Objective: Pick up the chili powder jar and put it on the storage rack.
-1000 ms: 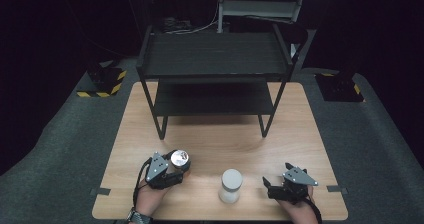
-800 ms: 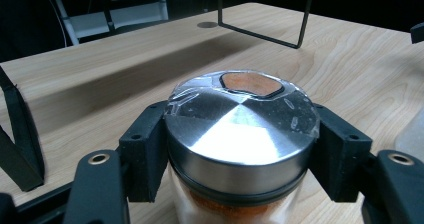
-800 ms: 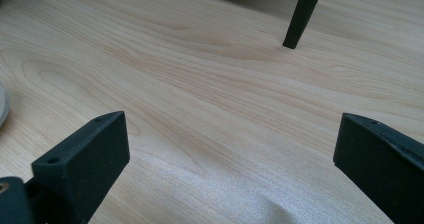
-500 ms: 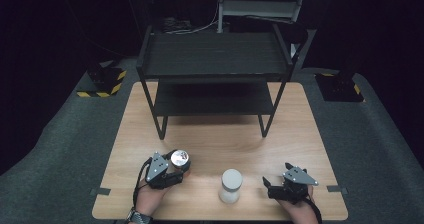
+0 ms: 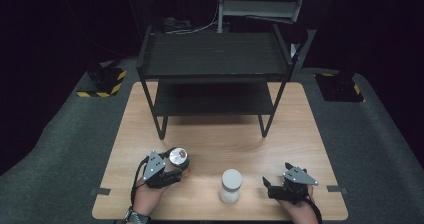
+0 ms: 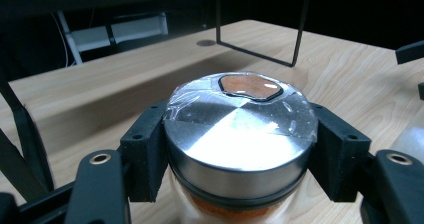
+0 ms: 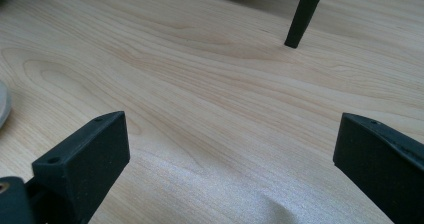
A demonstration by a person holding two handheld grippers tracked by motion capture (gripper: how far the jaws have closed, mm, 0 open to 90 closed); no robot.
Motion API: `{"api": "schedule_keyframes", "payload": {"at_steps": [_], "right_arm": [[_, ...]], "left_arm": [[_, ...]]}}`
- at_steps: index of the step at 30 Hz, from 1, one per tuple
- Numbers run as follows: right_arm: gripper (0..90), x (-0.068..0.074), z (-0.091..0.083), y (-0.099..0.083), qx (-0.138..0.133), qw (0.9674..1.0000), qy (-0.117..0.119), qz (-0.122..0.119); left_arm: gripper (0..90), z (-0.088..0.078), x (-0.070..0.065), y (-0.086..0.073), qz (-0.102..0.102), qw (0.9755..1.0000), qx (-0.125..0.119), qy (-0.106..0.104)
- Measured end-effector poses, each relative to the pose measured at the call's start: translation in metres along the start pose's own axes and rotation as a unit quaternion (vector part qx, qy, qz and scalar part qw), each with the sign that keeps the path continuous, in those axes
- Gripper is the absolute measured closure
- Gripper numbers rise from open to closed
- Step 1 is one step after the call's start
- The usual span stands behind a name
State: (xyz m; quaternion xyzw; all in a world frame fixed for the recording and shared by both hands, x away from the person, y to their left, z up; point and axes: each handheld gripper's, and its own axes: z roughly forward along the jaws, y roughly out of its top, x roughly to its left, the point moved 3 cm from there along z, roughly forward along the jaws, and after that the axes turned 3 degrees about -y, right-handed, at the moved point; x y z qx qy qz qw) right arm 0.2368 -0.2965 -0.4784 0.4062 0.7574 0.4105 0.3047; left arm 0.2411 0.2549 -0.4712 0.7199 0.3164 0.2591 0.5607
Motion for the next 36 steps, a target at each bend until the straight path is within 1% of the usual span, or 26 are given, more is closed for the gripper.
{"api": "schedule_keyframes", "payload": {"at_steps": [5, 8, 14, 17, 22, 26, 27, 32, 36], "right_arm": [[0.9, 0.000, 0.000, 0.000, 0.000, 1.0000, 0.001, 0.001], [0.9, 0.000, 0.000, 0.000, 0.000, 1.0000, 0.001, 0.000], [1.0, 0.000, 0.000, 0.000, -0.001, 1.0000, 0.001, -0.001], [1.0, 0.000, 0.000, 0.000, -0.001, 1.0000, 0.001, -0.001], [1.1, 0.000, 0.000, 0.000, 0.000, 1.0000, 0.002, -0.001], [1.1, -0.001, 0.000, 0.000, -0.001, 1.0000, 0.003, -0.001], [1.1, -0.001, 0.000, 0.000, -0.001, 1.0000, 0.003, -0.001], [1.1, -0.001, 0.000, 0.000, 0.000, 1.0000, 0.003, -0.001], [1.2, 0.000, 0.000, 0.000, 0.000, 1.0000, 0.002, -0.002]], "left_arm": [[34.1, -0.004, -0.001, 0.007, 0.006, 0.9999, -0.014, 0.001], [34.2, -0.004, 0.000, 0.012, 0.004, 0.9997, -0.023, -0.004], [34.3, -0.007, 0.001, 0.024, 0.007, 0.9995, -0.031, -0.001], [34.4, -0.009, 0.003, 0.030, 0.009, 0.9992, -0.038, -0.001], [34.5, -0.017, 0.008, 0.039, 0.006, 0.9987, -0.051, 0.005], [34.6, -0.023, 0.012, 0.048, 0.009, 0.9983, -0.057, 0.008], [34.6, -0.023, 0.012, 0.048, 0.009, 0.9983, -0.057, 0.008], [34.7, -0.029, 0.015, 0.060, 0.016, 0.9977, -0.064, 0.013], [34.7, -0.033, 0.017, 0.068, 0.012, 0.9974, -0.069, 0.014]]}}
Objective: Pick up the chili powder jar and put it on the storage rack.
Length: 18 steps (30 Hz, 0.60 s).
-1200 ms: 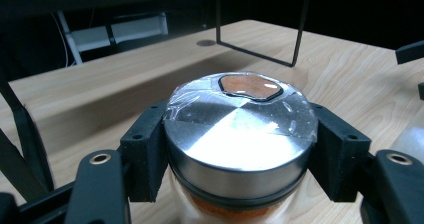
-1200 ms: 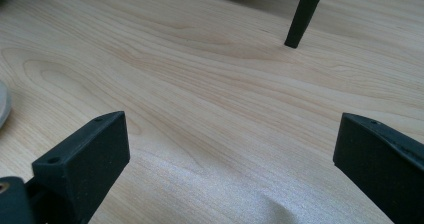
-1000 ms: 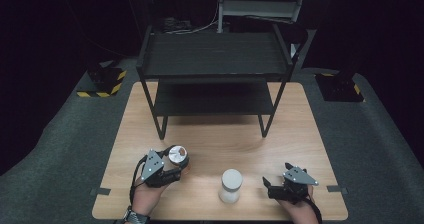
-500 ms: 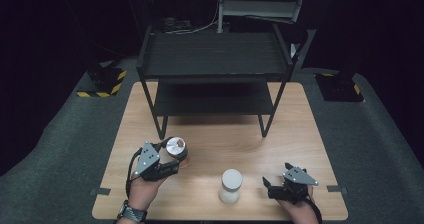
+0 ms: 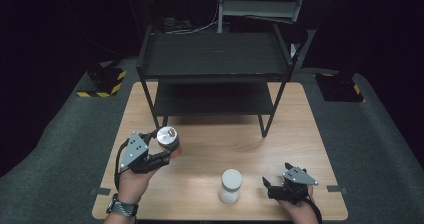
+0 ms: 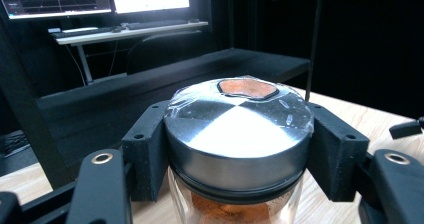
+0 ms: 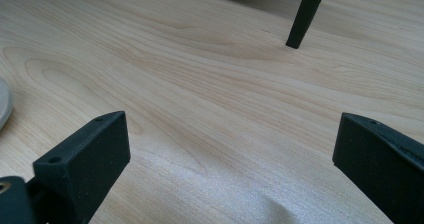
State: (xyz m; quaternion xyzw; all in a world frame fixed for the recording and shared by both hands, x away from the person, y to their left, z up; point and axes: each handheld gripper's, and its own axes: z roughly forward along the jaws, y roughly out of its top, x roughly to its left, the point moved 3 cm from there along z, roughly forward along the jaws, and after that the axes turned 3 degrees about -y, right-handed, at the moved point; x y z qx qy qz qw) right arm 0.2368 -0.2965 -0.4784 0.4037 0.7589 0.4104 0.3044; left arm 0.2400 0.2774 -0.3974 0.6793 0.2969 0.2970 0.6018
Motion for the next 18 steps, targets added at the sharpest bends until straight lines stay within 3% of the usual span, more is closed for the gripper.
{"api": "schedule_keyframes", "payload": {"at_steps": [9, 18], "right_arm": [[1.4, 0.000, 0.001, 0.003, 0.013, 0.9999, 0.000, -0.008], [1.4, 0.001, 0.001, 0.004, 0.016, 0.9998, -0.002, -0.008]], "left_arm": [[34.8, -0.005, 0.002, 0.020, 0.008, 0.9999, -0.015, 0.005], [34.9, 0.000, 0.003, 0.039, 0.013, 0.9996, -0.023, -0.004]]}}
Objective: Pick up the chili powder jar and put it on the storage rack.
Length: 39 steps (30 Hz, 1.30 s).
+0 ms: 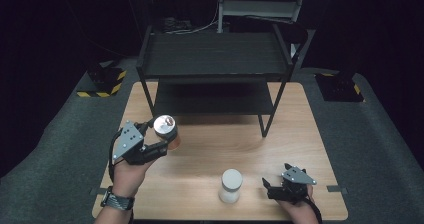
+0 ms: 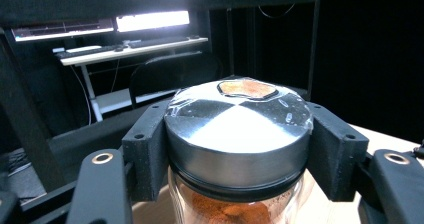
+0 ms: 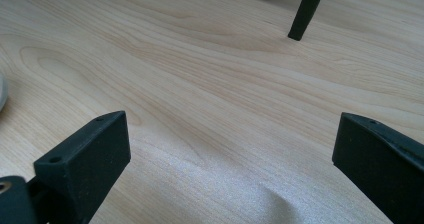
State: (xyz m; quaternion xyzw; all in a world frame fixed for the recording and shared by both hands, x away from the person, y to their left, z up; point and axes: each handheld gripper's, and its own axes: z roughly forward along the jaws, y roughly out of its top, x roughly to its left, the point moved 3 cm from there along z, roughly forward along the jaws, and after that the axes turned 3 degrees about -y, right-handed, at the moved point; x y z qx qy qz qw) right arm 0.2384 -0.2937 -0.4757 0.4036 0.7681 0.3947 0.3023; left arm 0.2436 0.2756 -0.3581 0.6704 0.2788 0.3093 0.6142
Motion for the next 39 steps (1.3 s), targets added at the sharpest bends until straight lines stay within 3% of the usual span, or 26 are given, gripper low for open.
{"api": "schedule_keyframes", "payload": {"at_steps": [13, 19, 28, 39], "right_arm": [[1.4, 0.000, 0.000, 0.000, 0.000, 1.0000, 0.000, 0.001], [1.4, 0.000, 0.000, 0.000, 0.000, 1.0000, 0.000, 0.002], [1.5, -0.001, 0.000, 0.000, 0.000, 1.0000, 0.000, 0.003], [1.5, -0.002, 0.000, 0.000, -0.001, 1.0000, 0.002, 0.004]], "left_arm": [[35.0, 0.006, 0.006, 0.034, 0.002, 0.9998, -0.017, -0.007], [34.9, 0.012, 0.006, 0.053, 0.018, 0.9996, -0.022, -0.005], [35.0, 0.019, 0.011, 0.077, 0.012, 0.9993, -0.036, -0.003], [35.0, 0.032, 0.021, 0.114, 0.021, 0.9987, -0.044, 0.010]]}}
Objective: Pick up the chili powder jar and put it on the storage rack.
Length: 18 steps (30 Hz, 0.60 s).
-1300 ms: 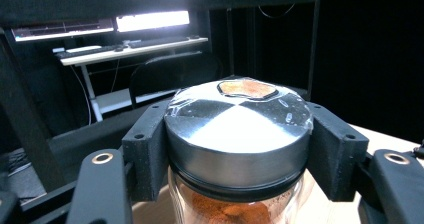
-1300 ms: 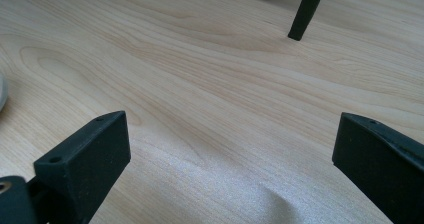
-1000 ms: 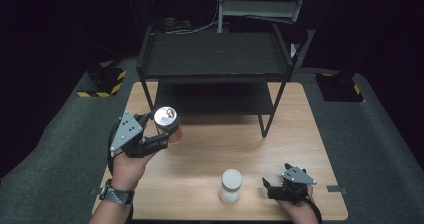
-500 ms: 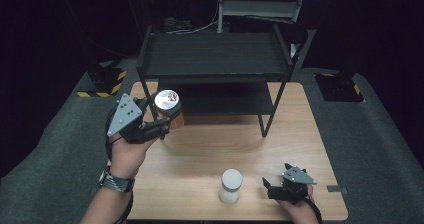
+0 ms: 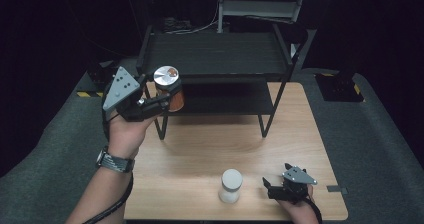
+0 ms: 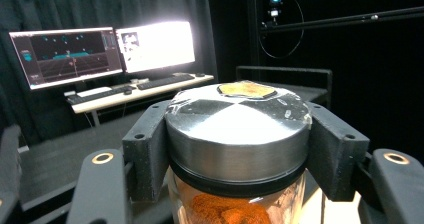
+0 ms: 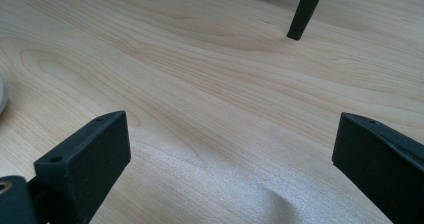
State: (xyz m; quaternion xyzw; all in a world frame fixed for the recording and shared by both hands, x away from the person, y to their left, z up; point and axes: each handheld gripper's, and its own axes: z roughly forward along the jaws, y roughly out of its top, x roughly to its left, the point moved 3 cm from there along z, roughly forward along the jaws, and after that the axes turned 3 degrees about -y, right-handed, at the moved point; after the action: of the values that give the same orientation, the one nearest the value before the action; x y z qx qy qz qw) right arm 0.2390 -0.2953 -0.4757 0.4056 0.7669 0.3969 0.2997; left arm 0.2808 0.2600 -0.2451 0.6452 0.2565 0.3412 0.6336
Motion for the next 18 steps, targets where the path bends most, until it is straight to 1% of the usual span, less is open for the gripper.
{"api": "schedule_keyframes", "payload": {"at_steps": [7, 9, 12, 16, 18], "right_arm": [[1.5, 0.000, 0.000, 0.000, -0.001, 1.0000, 0.000, 0.000], [1.5, 0.000, 0.000, 0.000, -0.001, 1.0000, 0.000, 0.001], [1.5, 0.000, 0.000, -0.001, -0.002, 1.0000, 0.001, 0.002], [1.5, -0.001, -0.001, -0.001, -0.003, 1.0000, 0.001, 0.003], [1.5, -0.001, -0.001, -0.001, -0.003, 1.0000, 0.001, 0.002]], "left_arm": [[35.0, 0.011, 0.003, 0.018, 0.002, 1.0000, -0.007, 0.004], [35.0, 0.014, 0.003, 0.022, 0.005, 0.9999, -0.007, 0.008], [35.0, 0.018, 0.004, 0.024, 0.002, 0.9999, -0.008, 0.010], [35.0, 0.029, 0.006, 0.030, 0.008, 0.9998, -0.006, 0.018], [35.0, 0.035, 0.007, 0.031, 0.001, 0.9998, -0.008, 0.020]]}}
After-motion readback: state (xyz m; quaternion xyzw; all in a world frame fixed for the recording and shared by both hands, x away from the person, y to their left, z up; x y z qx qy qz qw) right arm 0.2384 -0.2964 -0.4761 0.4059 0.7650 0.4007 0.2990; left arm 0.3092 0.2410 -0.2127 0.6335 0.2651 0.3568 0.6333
